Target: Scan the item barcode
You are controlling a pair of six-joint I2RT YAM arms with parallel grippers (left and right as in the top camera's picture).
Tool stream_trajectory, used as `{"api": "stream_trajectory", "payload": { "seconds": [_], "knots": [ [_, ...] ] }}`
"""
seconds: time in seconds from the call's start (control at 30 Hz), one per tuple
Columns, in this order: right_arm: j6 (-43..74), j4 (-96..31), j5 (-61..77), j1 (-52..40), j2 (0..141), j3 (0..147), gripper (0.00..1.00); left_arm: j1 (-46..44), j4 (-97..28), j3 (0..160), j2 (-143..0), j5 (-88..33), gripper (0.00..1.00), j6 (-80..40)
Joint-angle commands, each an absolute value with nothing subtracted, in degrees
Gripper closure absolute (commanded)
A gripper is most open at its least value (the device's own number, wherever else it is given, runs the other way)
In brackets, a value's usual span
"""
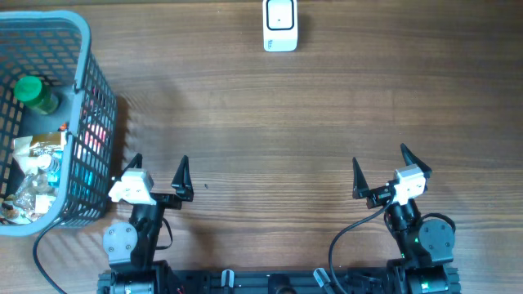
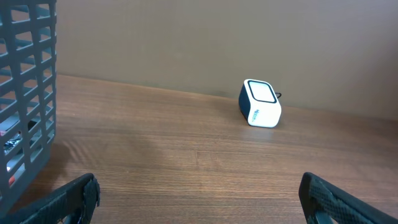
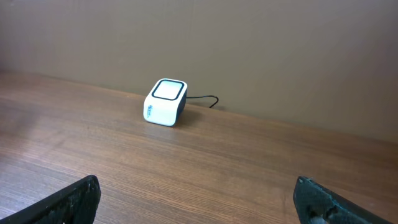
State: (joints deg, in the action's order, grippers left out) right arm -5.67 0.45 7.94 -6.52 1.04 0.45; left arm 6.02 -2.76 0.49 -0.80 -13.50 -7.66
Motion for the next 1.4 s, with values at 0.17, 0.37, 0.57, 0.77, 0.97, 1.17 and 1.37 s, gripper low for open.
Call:
{"api": "stream_trajectory", "payload": {
  "seconds": [0.17,0.37,0.57,0.77,0.97,1.17,1.37],
  "knots": [
    [-6.04,0.62,8.88,-6.28,0.27,0.3,0.0,6.24,-3.2,0.32,-0.49,-12.75,0.0,-8.23],
    [-6.02,0.62,8.88,-6.28,0.27,0.3,0.0,6.24,-3.07,0.34,-0.54,-13.54,0.0,-8.21],
    [-6.02,0.62,8.88,-6.28,0.27,0.3,0.0,6.24,-3.88,6.68,-3.33,-13.58,0.0,-8.19],
    [-6.02,0.62,8.88,-6.28,0.27,0.3,0.0,6.24,-3.88,17.85,-15.03,-13.67,0.0,-8.25],
    [-6.02,0.62,8.88,-6.28,0.27,0.3,0.0,6.24,-19.49,46.24,-36.64,-13.63,0.0,-13.78],
    [-6.04,0.62,8.88,-6.28,0.27,0.3,0.0,6.24,-36.32,73.95,-53.25,-19.03,0.0,-13.76],
    [-6.02,0.62,8.88,-6.28,0.27,0.3,0.0,6.31,-36.95,81.32,-57.17,1.17,0.0,-27.73]
  ]
}}
